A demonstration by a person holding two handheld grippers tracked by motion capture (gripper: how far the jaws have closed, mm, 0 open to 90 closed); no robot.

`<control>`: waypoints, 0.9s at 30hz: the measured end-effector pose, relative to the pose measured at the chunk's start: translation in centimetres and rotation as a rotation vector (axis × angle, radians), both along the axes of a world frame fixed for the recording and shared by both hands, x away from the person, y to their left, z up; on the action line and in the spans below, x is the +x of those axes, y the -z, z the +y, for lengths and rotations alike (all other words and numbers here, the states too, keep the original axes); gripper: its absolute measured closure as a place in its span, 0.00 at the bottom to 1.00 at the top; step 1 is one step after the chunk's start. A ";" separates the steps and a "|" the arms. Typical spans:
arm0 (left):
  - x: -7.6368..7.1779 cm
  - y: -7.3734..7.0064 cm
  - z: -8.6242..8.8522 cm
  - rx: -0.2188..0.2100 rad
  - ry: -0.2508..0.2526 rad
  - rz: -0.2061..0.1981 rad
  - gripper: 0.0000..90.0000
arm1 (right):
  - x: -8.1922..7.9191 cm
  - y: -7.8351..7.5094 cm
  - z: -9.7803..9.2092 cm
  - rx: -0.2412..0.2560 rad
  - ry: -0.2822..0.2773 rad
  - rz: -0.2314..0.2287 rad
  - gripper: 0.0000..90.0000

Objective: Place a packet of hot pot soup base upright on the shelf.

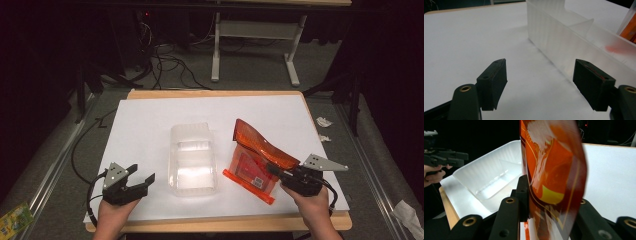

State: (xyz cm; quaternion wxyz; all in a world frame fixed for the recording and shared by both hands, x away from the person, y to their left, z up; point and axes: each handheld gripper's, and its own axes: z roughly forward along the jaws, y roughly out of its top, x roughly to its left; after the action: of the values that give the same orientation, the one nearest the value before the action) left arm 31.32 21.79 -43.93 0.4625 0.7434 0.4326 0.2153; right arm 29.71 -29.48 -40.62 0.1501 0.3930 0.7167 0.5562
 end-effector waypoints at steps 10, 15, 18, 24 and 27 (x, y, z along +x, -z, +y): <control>0.1 0.4 0.0 -0.010 0.019 -0.004 0.31 | -0.5 -1.3 0.5 0.007 0.023 -0.048 0.81; 0.3 0.5 -0.1 -0.004 0.025 -0.011 0.30 | -0.9 -2.3 0.1 0.008 0.060 -0.083 0.81; 0.3 0.5 -0.1 -0.015 0.030 -0.016 0.30 | -0.9 -2.7 -0.1 0.010 0.080 -0.099 0.81; 0.3 0.5 0.0 -0.015 0.038 -0.018 0.30 | -0.5 -3.9 0.2 0.002 0.101 -0.119 0.81; 0.2 0.4 0.2 -0.021 0.037 -0.021 0.30 | -0.3 -4.6 0.7 -0.001 0.102 -0.123 0.81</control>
State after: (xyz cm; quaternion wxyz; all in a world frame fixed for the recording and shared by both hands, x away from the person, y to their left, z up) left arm 31.54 21.98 -44.31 0.4786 0.7441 0.4160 0.2102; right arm 29.39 -28.77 -36.04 0.2222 0.3942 0.6853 0.5706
